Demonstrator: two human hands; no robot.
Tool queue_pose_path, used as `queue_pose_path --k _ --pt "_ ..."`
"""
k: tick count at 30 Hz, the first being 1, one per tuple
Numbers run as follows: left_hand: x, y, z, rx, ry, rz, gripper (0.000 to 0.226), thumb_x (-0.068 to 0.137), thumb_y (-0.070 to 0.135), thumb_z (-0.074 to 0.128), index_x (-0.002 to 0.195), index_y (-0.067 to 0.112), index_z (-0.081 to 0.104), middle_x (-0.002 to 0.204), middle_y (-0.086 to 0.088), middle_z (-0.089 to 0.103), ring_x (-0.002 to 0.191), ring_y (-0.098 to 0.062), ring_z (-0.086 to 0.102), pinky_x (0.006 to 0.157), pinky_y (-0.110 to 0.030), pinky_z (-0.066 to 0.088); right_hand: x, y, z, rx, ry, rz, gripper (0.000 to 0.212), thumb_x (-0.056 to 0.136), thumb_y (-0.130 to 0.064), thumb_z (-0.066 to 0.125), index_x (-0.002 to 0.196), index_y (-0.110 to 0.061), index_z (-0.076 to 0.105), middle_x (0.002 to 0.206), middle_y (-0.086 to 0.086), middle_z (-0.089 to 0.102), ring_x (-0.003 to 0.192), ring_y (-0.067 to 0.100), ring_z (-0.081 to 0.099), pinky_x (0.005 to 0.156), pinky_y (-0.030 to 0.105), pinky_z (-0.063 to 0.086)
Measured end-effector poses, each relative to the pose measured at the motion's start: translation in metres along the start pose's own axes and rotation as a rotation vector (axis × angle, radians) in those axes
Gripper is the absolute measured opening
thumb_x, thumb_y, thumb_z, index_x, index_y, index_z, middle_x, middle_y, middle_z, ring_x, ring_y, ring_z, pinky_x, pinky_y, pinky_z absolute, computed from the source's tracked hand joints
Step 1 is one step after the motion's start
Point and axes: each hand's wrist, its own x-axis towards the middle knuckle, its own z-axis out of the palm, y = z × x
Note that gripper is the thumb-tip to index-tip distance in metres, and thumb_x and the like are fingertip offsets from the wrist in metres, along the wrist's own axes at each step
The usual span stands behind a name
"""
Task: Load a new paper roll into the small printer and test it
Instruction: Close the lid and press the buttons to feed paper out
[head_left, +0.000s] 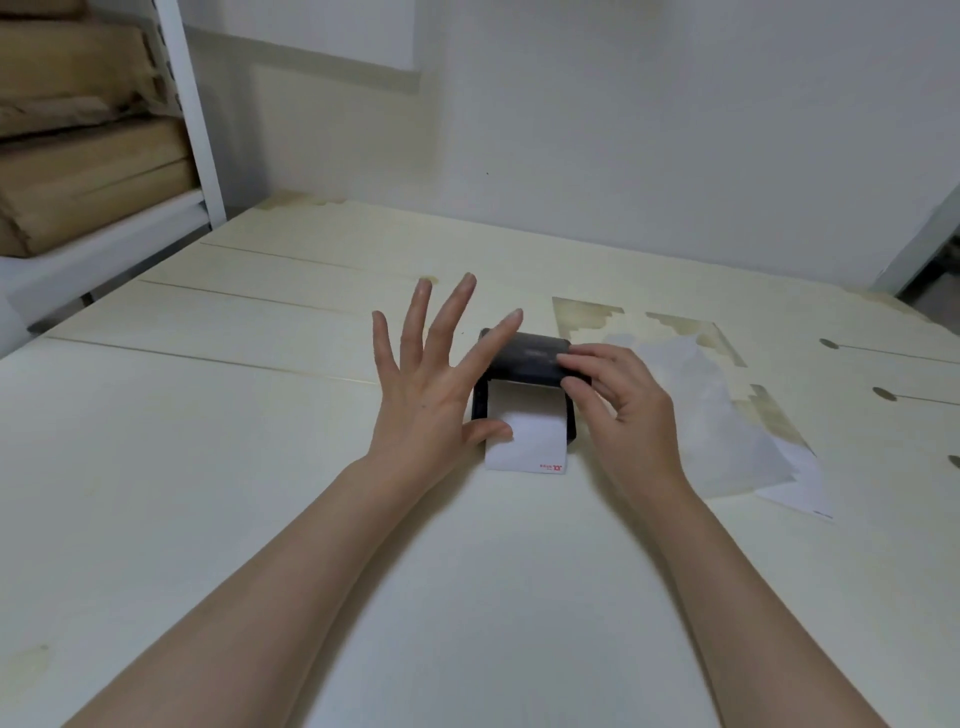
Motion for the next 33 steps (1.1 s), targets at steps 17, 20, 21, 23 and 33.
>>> queue_pose_path --k 17,20,21,23,33 --pt "-0.005 -0.003 0.008 -0.180 -0.069 0.048 0.048 0.071 0.051 0.071 0.117 0.040 0.068 0.134 0.015 0.062 0.147 -0.022 0.028 0.114 -0.066 -0.003 -0.011 0.011 0.001 -0.282 -0.133 -0.103 0.020 0.087 -0.013 0.068 0.104 -0.019 0.076 0.117 -0.003 0.065 0.110 0.010 0.050 0.089 -0.004 0.028" --pt "-0.004 -0.003 0.011 -0.226 -0.058 0.034 0.046 0.070 0.050 0.071 0.115 0.038 0.069 0.128 0.015 0.065 0.143 -0.020 0.036 0.116 -0.062 -0.003 -0.009 0.011 0.004 -0.293 -0.099 -0.115 0.017 0.087 -0.011 0.068 0.100 -0.017 0.078 0.112 -0.001 0.067 0.107 0.018 0.056 0.088 -0.002 0.031" --pt "-0.004 -0.003 0.012 -0.237 -0.062 0.025 0.046 0.071 0.050 0.071 0.115 0.039 0.069 0.128 0.016 0.065 0.143 -0.020 0.037 0.116 -0.062 -0.003 -0.010 0.010 0.005 -0.297 -0.088 -0.114 0.017 0.087 -0.011 0.068 0.098 -0.017 0.078 0.110 -0.001 0.068 0.106 0.019 0.056 0.086 -0.001 0.033" --pt "-0.006 -0.004 0.011 -0.240 -0.082 0.012 0.048 0.073 0.056 0.067 0.118 0.040 0.067 0.132 0.019 0.061 0.144 -0.018 0.034 0.116 -0.062 -0.003 -0.010 0.009 0.008 -0.299 -0.062 -0.099 0.016 0.086 -0.010 0.068 0.097 -0.016 0.078 0.109 0.000 0.069 0.106 0.020 0.057 0.084 0.007 0.036" --pt "-0.017 0.010 0.003 -0.297 -0.188 -0.113 0.038 0.099 0.041 0.034 0.128 0.041 0.059 0.141 0.028 0.049 0.143 -0.008 0.032 0.120 -0.051 -0.005 -0.019 0.001 0.013 -0.284 -0.002 -0.043 0.020 0.088 -0.008 0.063 0.102 -0.014 0.077 0.117 0.000 0.070 0.111 0.019 0.058 0.089 0.019 0.040"
